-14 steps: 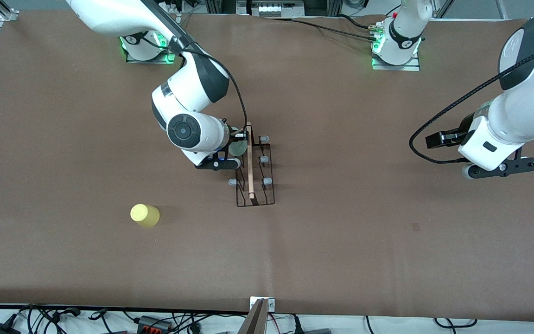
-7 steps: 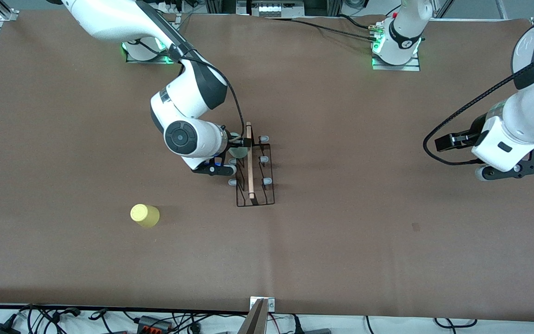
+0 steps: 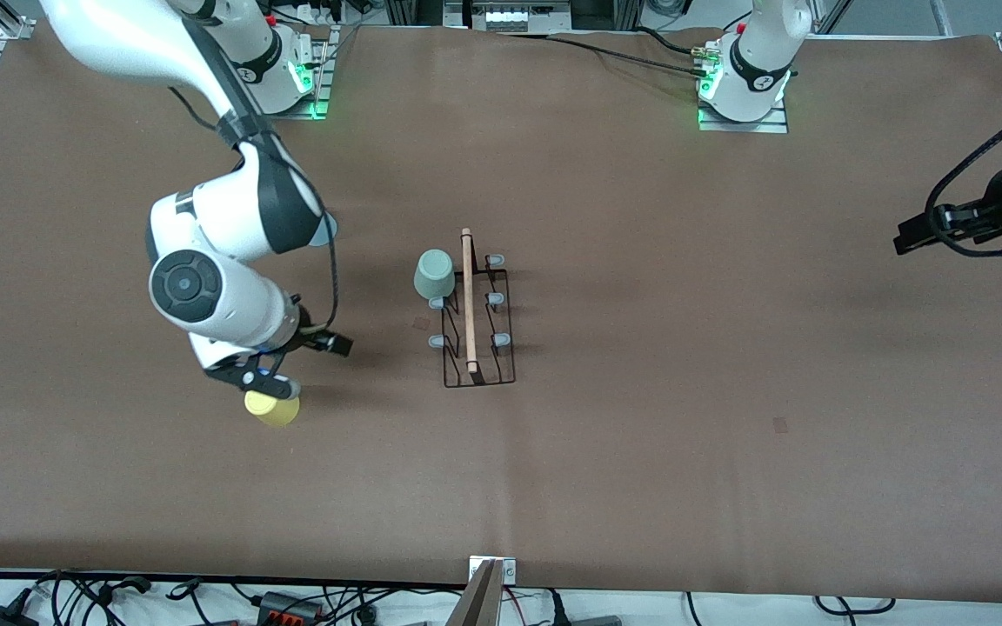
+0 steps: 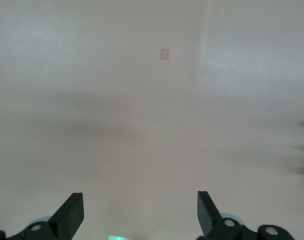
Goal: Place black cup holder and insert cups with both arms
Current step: 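Grasp the yellow cup with the right gripper and lift it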
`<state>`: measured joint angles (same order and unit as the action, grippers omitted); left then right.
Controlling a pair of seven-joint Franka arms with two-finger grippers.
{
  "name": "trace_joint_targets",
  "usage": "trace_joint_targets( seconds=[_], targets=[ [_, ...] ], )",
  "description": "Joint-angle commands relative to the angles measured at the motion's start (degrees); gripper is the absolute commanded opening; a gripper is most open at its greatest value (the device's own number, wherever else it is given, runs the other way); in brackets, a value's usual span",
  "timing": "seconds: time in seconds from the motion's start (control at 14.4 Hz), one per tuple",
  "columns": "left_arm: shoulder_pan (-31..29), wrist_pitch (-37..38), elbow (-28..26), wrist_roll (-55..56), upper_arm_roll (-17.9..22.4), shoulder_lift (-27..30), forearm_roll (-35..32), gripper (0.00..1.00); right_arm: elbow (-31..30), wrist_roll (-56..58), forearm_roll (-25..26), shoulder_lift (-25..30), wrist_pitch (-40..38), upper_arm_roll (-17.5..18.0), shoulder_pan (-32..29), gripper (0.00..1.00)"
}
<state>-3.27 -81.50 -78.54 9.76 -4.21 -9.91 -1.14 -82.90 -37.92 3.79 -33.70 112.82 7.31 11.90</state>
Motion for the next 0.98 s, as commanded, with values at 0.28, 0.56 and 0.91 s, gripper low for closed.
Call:
trace_joint_targets(
  seconds=[0.28, 0.56, 0.91],
  targets=[
    [0.7, -9.4, -11.9, -0.4, 1.4, 3.4, 0.4, 1.00, 5.0, 19.0, 0.8, -8.5, 7.8, -0.9, -8.0, 1.00],
    [0.6, -10.3, -13.4, -0.2, 1.0, 4.9, 0.5, 1.00, 5.2, 23.7, 0.7, -10.8, 7.9, -0.9, -8.6, 1.00],
    [0.6, -10.6, -13.7, -0.2, 0.6, 5.3, 0.5, 1.00, 5.2, 23.9, 0.7, -13.2, 11.5, -0.8, -8.5, 1.00]
  ],
)
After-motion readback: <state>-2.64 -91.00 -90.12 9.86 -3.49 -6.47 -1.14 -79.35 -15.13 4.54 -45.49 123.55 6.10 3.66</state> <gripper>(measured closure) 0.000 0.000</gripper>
